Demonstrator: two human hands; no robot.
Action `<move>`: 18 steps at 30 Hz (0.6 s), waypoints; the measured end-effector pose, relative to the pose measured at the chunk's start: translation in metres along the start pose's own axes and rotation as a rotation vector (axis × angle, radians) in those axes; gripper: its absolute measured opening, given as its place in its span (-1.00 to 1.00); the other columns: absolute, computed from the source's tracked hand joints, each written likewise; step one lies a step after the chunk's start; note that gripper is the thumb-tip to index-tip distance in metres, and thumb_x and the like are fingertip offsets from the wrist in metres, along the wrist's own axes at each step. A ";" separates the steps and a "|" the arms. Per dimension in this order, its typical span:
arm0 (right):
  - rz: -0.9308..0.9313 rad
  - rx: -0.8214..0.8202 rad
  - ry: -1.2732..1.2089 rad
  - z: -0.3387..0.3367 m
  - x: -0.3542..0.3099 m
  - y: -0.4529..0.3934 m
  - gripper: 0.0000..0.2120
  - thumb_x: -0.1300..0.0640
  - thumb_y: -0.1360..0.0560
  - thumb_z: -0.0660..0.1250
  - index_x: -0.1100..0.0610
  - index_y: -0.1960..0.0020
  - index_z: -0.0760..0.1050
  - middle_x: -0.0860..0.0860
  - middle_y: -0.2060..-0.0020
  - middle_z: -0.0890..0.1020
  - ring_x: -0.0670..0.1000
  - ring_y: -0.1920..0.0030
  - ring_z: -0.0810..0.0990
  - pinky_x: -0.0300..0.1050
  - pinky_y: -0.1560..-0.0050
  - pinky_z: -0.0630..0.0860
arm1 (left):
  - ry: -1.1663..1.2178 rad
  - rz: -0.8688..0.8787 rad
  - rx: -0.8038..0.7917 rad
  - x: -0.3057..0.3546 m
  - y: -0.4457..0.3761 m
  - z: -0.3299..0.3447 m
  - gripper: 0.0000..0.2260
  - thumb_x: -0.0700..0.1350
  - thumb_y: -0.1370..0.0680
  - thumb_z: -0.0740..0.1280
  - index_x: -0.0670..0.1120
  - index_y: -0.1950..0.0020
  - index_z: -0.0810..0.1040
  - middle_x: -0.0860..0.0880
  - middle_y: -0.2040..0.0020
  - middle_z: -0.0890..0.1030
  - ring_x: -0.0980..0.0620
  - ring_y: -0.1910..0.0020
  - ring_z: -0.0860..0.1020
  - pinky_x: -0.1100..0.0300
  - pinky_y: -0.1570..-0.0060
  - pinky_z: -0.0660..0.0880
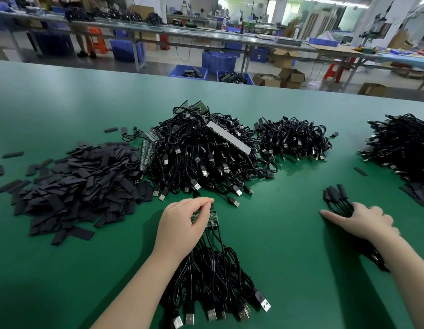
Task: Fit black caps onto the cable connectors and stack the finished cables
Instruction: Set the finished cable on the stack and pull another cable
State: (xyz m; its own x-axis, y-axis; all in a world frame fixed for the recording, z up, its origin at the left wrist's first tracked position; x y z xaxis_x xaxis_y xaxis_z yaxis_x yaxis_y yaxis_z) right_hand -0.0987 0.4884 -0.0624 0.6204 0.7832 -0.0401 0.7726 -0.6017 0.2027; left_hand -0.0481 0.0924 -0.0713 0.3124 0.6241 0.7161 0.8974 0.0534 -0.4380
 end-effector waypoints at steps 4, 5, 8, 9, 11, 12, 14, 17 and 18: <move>-0.036 0.172 -0.079 0.002 0.005 -0.009 -0.25 -0.49 -0.40 0.22 0.04 -0.34 0.48 0.19 -0.20 0.49 0.25 -0.24 0.45 0.11 -0.17 0.46 | 0.000 -0.011 -0.001 0.000 0.000 0.000 -0.83 -0.10 -0.59 0.34 0.07 -0.10 0.68 0.36 0.09 0.57 0.45 0.08 0.49 0.15 -0.16 0.47; -0.050 0.186 -0.088 0.001 0.005 -0.010 -0.31 -0.45 -0.44 0.23 0.03 -0.32 0.50 0.19 -0.17 0.51 0.25 -0.20 0.48 0.09 -0.13 0.48 | 0.011 -0.017 0.004 0.000 0.000 0.000 -0.83 -0.10 -0.59 0.34 0.07 -0.10 0.68 0.35 0.09 0.57 0.44 0.06 0.51 0.12 -0.16 0.48; -0.076 0.257 0.057 -0.007 -0.001 -0.007 -0.35 -0.40 -0.47 0.21 0.13 -0.23 0.54 0.20 -0.09 0.54 0.25 -0.14 0.53 0.07 -0.10 0.47 | 0.027 -0.045 0.046 -0.001 0.001 0.000 -0.83 -0.11 -0.58 0.34 0.05 -0.10 0.68 0.29 0.08 0.61 0.33 0.06 0.57 0.06 -0.10 0.54; -0.123 0.348 0.100 -0.012 -0.009 -0.002 -0.38 -0.36 -0.48 0.25 0.17 -0.19 0.55 0.21 -0.08 0.55 0.26 -0.13 0.54 0.07 -0.08 0.44 | 0.006 -0.053 0.068 -0.002 0.001 0.000 -0.83 -0.11 -0.58 0.34 0.05 -0.10 0.68 0.28 0.07 0.63 0.34 0.11 0.56 0.06 -0.05 0.56; -0.323 0.534 0.009 -0.020 -0.035 0.019 -0.54 -0.18 -0.50 0.38 0.19 -0.15 0.57 0.23 -0.06 0.58 0.26 -0.05 0.57 0.07 -0.01 0.45 | -0.087 -0.062 0.103 -0.005 0.001 0.000 -0.83 -0.09 -0.57 0.34 0.06 -0.11 0.68 0.22 0.04 0.66 0.35 0.25 0.52 0.07 0.05 0.57; -0.436 0.561 -0.089 -0.020 -0.053 0.037 -0.62 -0.11 -0.51 0.40 0.16 -0.14 0.58 0.20 -0.05 0.60 0.24 -0.02 0.59 0.04 0.04 0.47 | -0.156 -0.077 0.090 -0.007 0.000 0.001 -0.81 -0.07 -0.58 0.32 0.06 -0.14 0.66 0.18 0.00 0.67 0.32 0.26 0.51 0.08 0.05 0.55; -0.606 0.433 -0.266 -0.012 -0.089 0.076 -0.73 -0.11 -0.53 0.37 0.05 -0.10 0.61 0.03 0.02 0.65 0.12 0.06 0.62 -0.04 0.11 0.54 | -0.301 -0.124 0.003 -0.012 -0.001 0.004 -0.74 -0.02 -0.59 0.27 0.08 -0.26 0.59 0.16 -0.12 0.64 0.19 0.02 0.57 0.08 -0.11 0.46; -0.731 -0.016 -0.386 0.019 -0.133 0.127 -0.73 -0.17 -0.54 0.32 -0.04 -0.08 0.64 -0.14 0.11 0.67 -0.08 0.11 0.63 -0.09 0.06 0.61 | -0.370 -0.197 -0.101 -0.020 -0.002 0.007 -0.71 0.00 -0.60 0.23 0.11 -0.29 0.57 0.16 -0.21 0.59 0.10 -0.21 0.50 0.10 -0.18 0.39; -0.758 -0.137 -0.408 0.029 -0.145 0.139 -0.71 -0.17 -0.55 0.31 -0.02 -0.12 0.65 -0.15 0.13 0.65 -0.12 0.12 0.62 -0.17 0.06 0.58 | -0.376 -0.208 -0.118 -0.021 -0.002 0.007 -0.73 0.00 -0.59 0.23 0.12 -0.26 0.59 0.17 -0.20 0.60 0.09 -0.21 0.49 0.10 -0.17 0.39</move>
State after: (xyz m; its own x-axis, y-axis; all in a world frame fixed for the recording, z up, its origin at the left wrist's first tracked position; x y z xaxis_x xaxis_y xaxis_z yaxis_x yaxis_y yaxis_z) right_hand -0.0769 0.2867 -0.0565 -0.0347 0.8319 -0.5539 0.9901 0.1040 0.0943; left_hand -0.0586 0.0849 -0.0889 0.0064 0.8506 0.5258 0.9654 0.1319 -0.2250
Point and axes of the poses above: each hand's wrist, its own y-axis away from the middle knuckle, its own z-axis out of the palm, x = y × z, the point moved 2 cm from there along -y, towards the middle knuckle
